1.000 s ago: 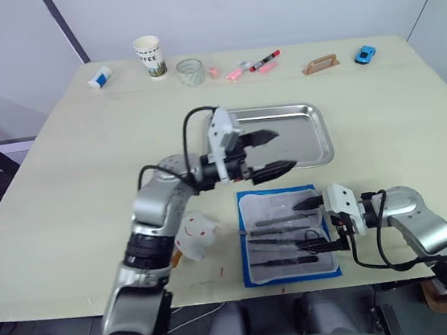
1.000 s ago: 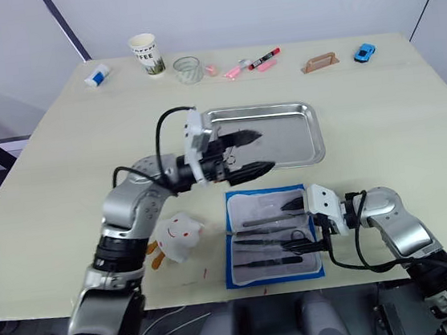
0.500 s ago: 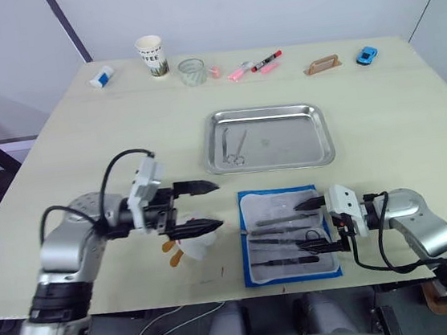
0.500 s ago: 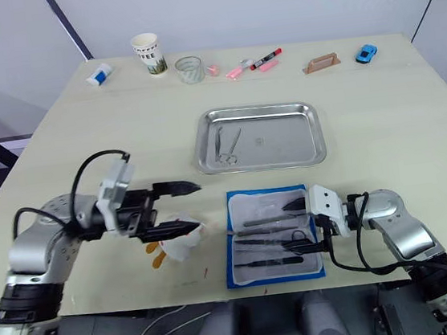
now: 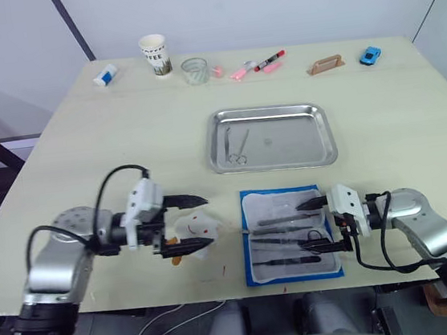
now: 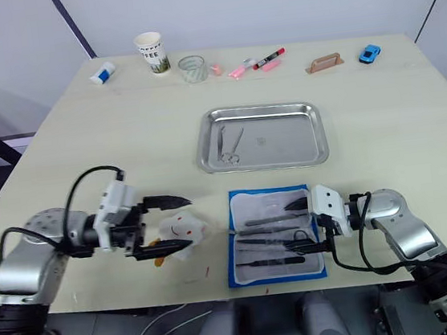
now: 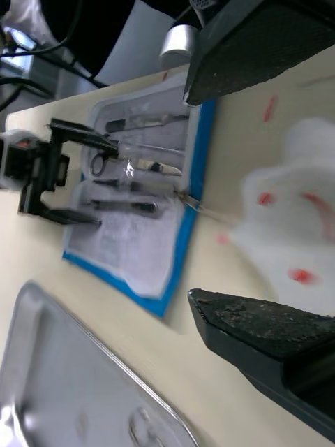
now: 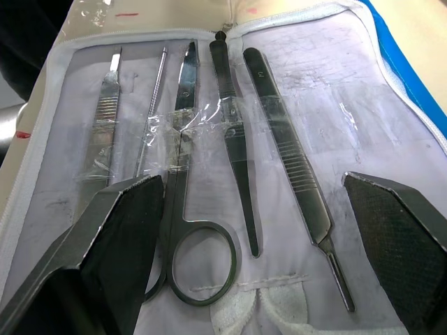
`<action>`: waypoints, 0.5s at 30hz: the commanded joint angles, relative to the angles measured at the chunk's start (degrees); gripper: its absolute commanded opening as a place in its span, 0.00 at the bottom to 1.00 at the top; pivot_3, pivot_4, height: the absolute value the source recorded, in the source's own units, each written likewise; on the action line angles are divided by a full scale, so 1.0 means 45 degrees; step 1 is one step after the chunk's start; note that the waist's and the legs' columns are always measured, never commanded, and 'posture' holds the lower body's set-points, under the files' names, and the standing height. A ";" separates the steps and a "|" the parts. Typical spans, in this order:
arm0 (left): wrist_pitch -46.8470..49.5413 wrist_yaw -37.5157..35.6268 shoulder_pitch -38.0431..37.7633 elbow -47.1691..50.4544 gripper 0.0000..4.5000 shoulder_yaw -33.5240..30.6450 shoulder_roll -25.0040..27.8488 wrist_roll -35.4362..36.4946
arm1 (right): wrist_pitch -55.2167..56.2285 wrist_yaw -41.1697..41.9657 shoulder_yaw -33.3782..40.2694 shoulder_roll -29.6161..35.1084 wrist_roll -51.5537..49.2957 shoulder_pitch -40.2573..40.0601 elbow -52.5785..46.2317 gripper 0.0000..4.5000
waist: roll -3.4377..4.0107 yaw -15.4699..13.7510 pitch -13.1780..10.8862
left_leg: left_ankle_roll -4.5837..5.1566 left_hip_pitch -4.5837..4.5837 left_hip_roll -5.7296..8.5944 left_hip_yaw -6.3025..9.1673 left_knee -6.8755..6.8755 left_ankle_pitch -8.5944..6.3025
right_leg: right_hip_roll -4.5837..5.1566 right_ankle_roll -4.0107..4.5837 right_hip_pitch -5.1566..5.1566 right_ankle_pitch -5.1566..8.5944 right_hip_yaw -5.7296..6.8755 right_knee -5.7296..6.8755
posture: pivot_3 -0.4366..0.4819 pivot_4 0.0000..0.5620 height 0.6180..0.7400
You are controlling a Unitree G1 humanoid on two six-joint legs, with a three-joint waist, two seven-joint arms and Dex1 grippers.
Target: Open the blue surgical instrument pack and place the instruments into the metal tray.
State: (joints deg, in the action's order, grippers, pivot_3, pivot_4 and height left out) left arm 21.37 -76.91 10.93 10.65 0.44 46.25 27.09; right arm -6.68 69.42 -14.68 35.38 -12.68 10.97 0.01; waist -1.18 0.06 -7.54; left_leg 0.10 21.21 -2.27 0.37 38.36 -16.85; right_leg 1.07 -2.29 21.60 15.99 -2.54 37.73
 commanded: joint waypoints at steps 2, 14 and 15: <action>0.1227 0.1237 0.1459 0.1033 0.99 0.1401 -0.0622 -0.0538 | -0.0495 -0.0087 -0.0364 0.0314 0.0529 -0.0469 0.0590 1.00 | -0.0007 -0.0033 0.0004 | 0.0000 -0.0001 0.0002 -0.0003 0.0002 0.0000 | -0.0002 -0.0002 -0.0003 -0.0001 -0.0004 0.0002 | 0.48 0.27 1.00; 0.0142 0.2029 0.3130 -0.0719 0.65 0.4046 -0.2080 -0.2951 | -0.0579 -0.0373 -0.0431 0.0269 0.0496 -0.0615 0.0374 1.00 | -0.0006 0.0007 0.0002 | 0.0001 -0.0005 0.0003 -0.0006 0.0000 0.0000 | -0.0012 -0.0001 -0.0003 0.0000 -0.0012 -0.0001 | 0.48 0.27 1.00; 0.0008 0.2012 0.3189 -0.0882 0.65 0.4118 -0.2133 -0.3053 | -0.0592 -0.0396 -0.0425 0.0258 0.0487 -0.0615 0.0370 1.00 | -0.0005 0.0010 0.0002 | 0.0001 -0.0005 0.0004 -0.0004 0.0002 0.0000 | -0.0014 -0.0001 -0.0004 -0.0001 -0.0008 -0.0001 | 0.48 0.27 1.00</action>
State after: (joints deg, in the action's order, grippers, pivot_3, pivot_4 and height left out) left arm 23.69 -67.67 24.37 7.20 18.62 36.87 14.65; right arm -6.90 68.17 -14.74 35.51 -13.04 10.28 -0.71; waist -1.21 0.10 -7.53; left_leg 0.10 21.19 -2.25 0.35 38.37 -16.85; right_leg 1.01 -2.30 21.58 15.98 -2.58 37.73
